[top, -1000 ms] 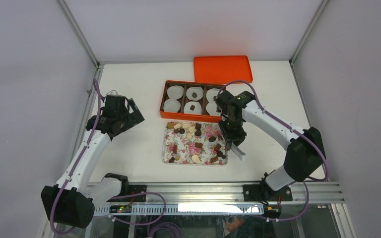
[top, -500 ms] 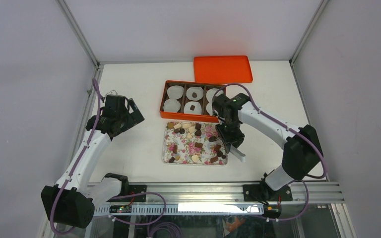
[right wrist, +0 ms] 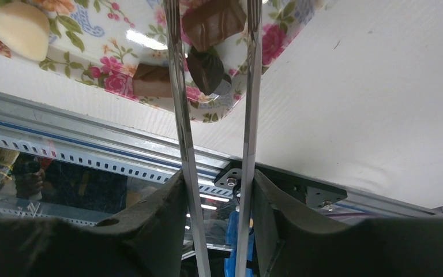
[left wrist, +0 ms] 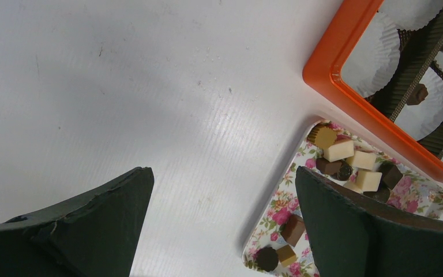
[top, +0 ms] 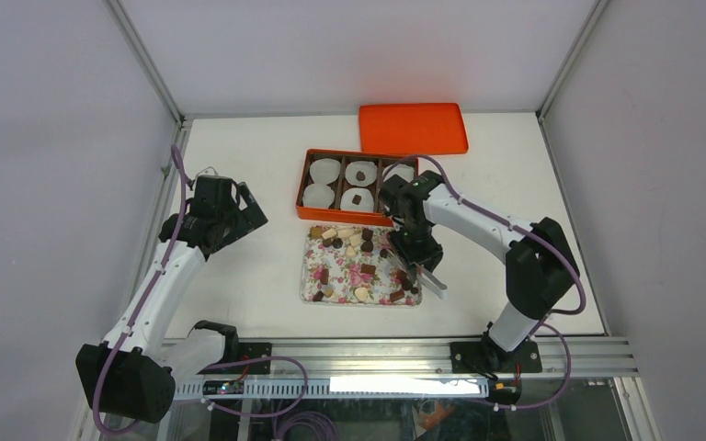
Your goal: Pack the chocolate
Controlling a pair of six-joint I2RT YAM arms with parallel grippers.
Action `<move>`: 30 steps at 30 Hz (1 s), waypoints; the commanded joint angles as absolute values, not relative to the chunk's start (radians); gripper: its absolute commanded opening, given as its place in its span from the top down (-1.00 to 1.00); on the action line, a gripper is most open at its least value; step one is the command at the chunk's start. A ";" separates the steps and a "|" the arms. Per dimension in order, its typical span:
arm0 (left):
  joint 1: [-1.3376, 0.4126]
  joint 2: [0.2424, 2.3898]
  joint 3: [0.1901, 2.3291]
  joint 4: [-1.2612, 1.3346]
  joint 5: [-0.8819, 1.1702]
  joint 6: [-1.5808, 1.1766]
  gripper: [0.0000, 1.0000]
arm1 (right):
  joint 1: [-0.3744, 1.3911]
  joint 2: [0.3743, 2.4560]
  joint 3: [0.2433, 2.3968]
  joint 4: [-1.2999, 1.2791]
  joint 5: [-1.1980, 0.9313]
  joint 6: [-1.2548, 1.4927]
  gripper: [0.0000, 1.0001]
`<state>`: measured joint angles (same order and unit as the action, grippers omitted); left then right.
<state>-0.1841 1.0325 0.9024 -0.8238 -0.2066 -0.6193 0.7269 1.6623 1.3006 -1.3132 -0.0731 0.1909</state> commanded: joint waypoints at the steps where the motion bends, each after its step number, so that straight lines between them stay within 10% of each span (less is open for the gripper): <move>1: -0.190 1.016 0.925 -0.805 -0.197 -0.630 -0.98 | 0.736 1.676 1.374 -1.327 -0.052 0.167 0.11; 21: -0.190 0.991 0.915 -0.815 -0.202 -0.634 -0.98 | 0.760 1.762 1.401 -1.312 -0.008 0.150 0.08; 30: -0.190 0.986 0.905 -0.815 -0.205 -0.635 -0.98 | 0.776 1.764 1.409 -1.316 -0.008 0.151 0.60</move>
<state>-0.1841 1.0130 0.9024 -0.8318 -0.2066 -0.6216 0.7658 1.7748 1.3655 -1.3029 -0.0147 0.1581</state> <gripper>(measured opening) 0.991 0.371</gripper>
